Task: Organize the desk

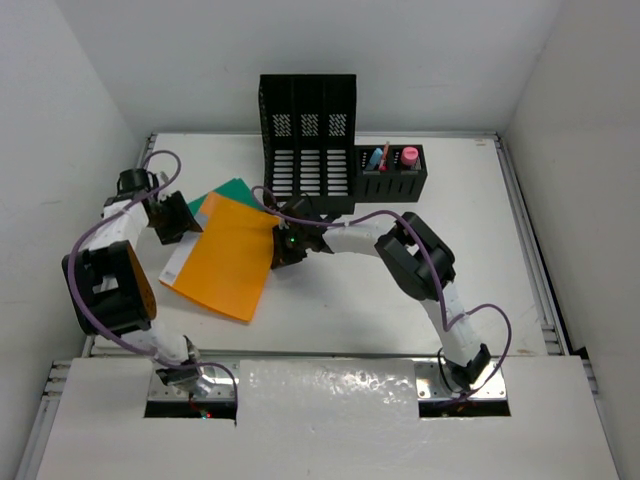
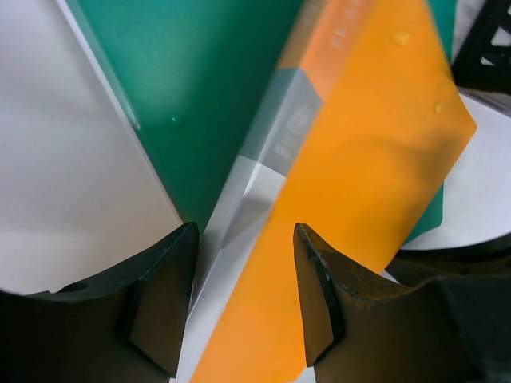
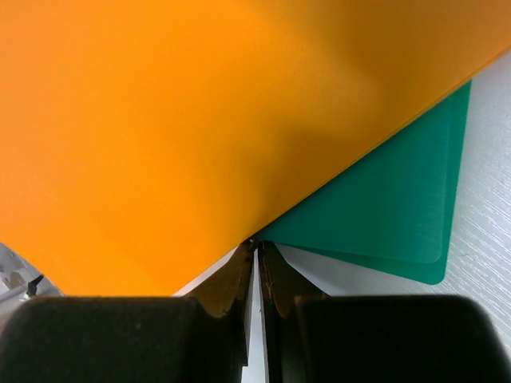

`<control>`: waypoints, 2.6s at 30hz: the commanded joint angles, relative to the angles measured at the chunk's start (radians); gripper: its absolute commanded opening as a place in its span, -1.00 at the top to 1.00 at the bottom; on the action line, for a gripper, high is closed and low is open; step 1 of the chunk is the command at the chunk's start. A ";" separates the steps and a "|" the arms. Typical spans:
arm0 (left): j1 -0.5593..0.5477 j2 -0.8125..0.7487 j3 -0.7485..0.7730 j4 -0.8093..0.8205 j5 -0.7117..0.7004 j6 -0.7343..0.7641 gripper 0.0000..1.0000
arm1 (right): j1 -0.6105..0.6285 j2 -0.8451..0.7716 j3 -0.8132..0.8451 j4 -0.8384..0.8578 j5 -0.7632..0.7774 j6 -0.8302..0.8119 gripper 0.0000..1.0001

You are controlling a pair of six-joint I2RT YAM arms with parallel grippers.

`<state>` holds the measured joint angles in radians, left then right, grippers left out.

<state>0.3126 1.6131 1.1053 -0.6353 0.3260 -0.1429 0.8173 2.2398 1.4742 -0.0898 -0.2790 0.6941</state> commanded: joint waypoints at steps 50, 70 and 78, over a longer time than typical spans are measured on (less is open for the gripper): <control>-0.158 -0.407 0.465 -0.200 -0.183 -0.063 1.00 | 0.014 -0.319 0.021 -0.237 0.276 -0.367 0.40; -0.237 -0.473 0.270 0.807 -0.079 -0.126 1.00 | 0.013 -0.624 -0.146 -0.284 0.583 -0.538 0.38; -0.259 -0.438 -0.013 1.288 -0.042 -0.184 1.00 | 0.013 -0.657 -0.187 -0.312 0.647 -0.544 0.38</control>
<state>0.0639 1.1728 1.1065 0.2993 0.2661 -0.2947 0.8322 1.6344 1.3056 -0.3988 0.3054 0.1680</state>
